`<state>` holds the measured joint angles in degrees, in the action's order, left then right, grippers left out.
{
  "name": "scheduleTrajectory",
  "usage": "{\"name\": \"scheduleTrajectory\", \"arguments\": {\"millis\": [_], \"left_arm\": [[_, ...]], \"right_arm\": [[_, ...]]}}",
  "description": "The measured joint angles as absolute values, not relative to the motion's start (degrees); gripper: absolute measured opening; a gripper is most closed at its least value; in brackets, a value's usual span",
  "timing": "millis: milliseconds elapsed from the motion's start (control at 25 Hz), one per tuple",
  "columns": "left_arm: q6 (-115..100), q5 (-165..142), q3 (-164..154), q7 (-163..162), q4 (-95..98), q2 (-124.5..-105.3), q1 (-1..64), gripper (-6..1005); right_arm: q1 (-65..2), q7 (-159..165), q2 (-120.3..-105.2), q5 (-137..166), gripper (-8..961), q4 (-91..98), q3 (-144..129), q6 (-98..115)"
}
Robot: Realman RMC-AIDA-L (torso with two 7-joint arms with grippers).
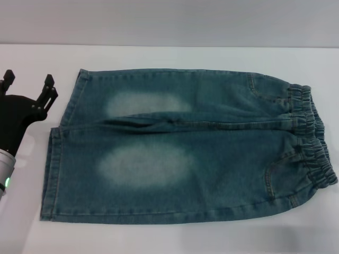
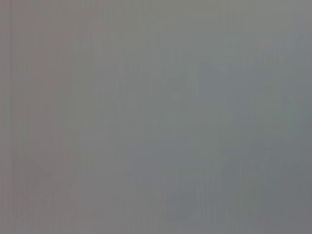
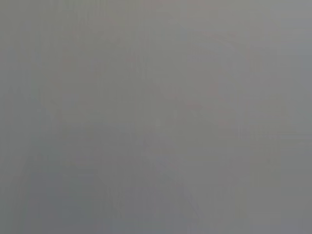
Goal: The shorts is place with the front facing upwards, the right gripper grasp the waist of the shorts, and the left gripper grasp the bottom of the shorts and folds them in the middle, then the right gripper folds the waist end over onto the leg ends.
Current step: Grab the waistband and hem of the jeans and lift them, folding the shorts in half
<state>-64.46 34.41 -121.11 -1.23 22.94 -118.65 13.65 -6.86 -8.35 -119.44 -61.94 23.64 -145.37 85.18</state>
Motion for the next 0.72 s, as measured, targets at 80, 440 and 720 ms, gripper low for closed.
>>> {"name": "scheduleTrajectory", "arguments": {"millis": [80, 440, 720], "left_arm": [[-64.4, 34.3, -121.1, -1.2, 22.9, -118.65, 13.7, 851], [-64.2, 33.8, -121.8, -1.0, 24.1, -118.39, 13.5, 847], [-57.4, 32.6, -122.2, -1.1, 31.3, -117.32, 13.0, 844]], "right_arm": [[-6.9, -8.3, -119.47, -61.9, 694, 23.7, -145.4, 85.2], [-6.8, -8.3, -119.34, -61.0, 693, 25.5, -145.4, 84.9], [-9.1, -9.6, -116.83, -58.9, 693, 35.4, -141.9, 69.3]]}}
